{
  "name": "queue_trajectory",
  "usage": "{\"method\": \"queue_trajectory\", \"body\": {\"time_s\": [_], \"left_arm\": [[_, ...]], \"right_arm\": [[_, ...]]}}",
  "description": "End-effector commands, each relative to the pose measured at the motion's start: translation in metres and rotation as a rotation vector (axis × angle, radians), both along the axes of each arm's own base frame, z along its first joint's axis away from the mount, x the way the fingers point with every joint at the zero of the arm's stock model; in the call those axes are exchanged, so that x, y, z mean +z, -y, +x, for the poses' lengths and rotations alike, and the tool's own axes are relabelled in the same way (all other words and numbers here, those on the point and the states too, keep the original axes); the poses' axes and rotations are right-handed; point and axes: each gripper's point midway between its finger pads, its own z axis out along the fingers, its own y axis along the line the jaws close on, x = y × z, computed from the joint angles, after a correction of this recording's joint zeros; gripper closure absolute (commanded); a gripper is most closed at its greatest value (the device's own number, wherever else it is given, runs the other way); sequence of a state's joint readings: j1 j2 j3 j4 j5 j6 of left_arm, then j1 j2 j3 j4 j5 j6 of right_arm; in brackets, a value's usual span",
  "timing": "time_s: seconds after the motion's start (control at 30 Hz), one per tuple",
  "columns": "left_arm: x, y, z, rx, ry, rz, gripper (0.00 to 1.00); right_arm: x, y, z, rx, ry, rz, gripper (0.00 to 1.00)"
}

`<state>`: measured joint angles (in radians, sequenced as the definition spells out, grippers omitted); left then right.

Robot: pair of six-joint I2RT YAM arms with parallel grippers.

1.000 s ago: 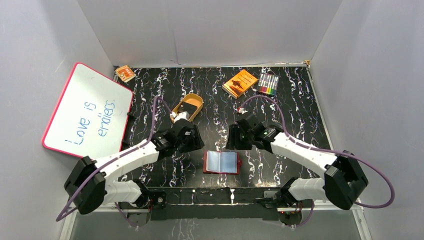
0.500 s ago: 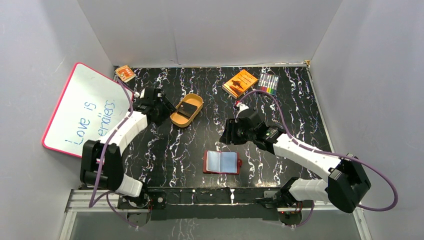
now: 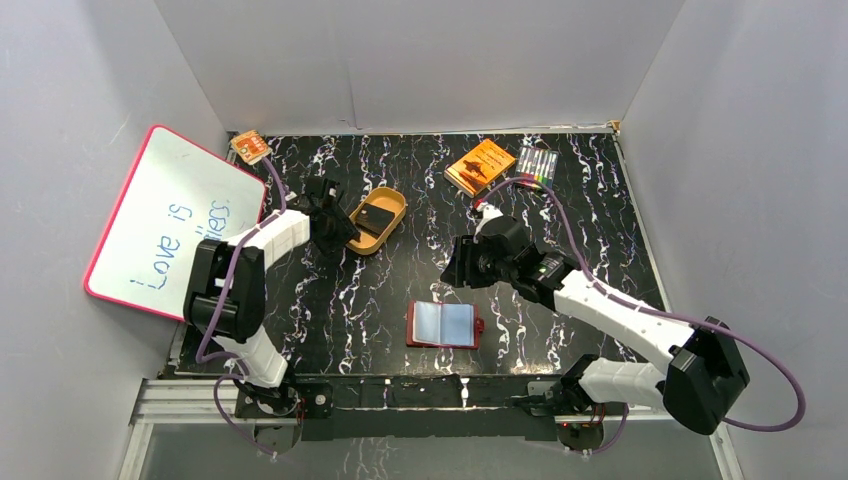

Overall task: Put the credit cards into the card holder
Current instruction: Move the storage box to the center of the board.

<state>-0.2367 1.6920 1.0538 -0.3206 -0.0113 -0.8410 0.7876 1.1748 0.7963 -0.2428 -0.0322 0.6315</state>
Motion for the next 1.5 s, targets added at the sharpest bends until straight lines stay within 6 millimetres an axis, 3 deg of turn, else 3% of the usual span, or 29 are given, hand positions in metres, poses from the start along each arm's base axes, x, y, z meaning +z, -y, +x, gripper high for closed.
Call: {"method": "queue_trajectory", "body": {"time_s": [0.0,0.2,0.3,0.57,0.63,0.73,0.93,1.23,1.33,1.47], "left_arm": [[0.008,0.006,-0.002,-0.073,0.007,-0.027,0.53],[0.0,0.009,-0.018,-0.135,-0.018,-0.037,0.75],[-0.005,0.015,-0.033,-0.225,-0.036,-0.043,0.91],[0.006,0.061,-0.069,-0.407,-0.037,-0.095,0.96],[0.012,0.076,-0.077,-0.44,-0.011,-0.114,0.99],[0.016,0.079,-0.076,-0.473,-0.001,-0.124,0.99],[0.022,0.082,-0.074,-0.489,0.018,-0.133,0.97],[0.041,0.085,-0.065,-0.473,0.069,-0.139,0.7],[0.052,0.08,-0.06,-0.447,0.088,-0.111,0.6],[0.077,0.078,-0.055,-0.419,0.142,-0.109,0.54]], "right_arm": [[0.031,-0.003,0.005,-0.002,0.064,0.044,0.46],[0.027,0.006,-0.001,-0.012,0.06,0.031,0.46],[0.026,0.017,-0.011,-0.023,0.041,0.024,0.46],[0.009,0.036,-0.018,-0.078,0.032,-0.017,0.46],[0.006,0.019,-0.012,-0.061,0.01,0.027,0.46],[0.008,0.011,-0.006,-0.061,0.02,0.047,0.46],[0.007,-0.002,0.016,-0.075,0.02,0.076,0.32],[0.001,-0.02,0.059,-0.106,0.006,0.107,0.31],[0.007,-0.03,0.072,-0.095,0.024,0.115,0.32],[-0.003,-0.034,0.088,-0.099,0.011,0.091,0.34]]}}
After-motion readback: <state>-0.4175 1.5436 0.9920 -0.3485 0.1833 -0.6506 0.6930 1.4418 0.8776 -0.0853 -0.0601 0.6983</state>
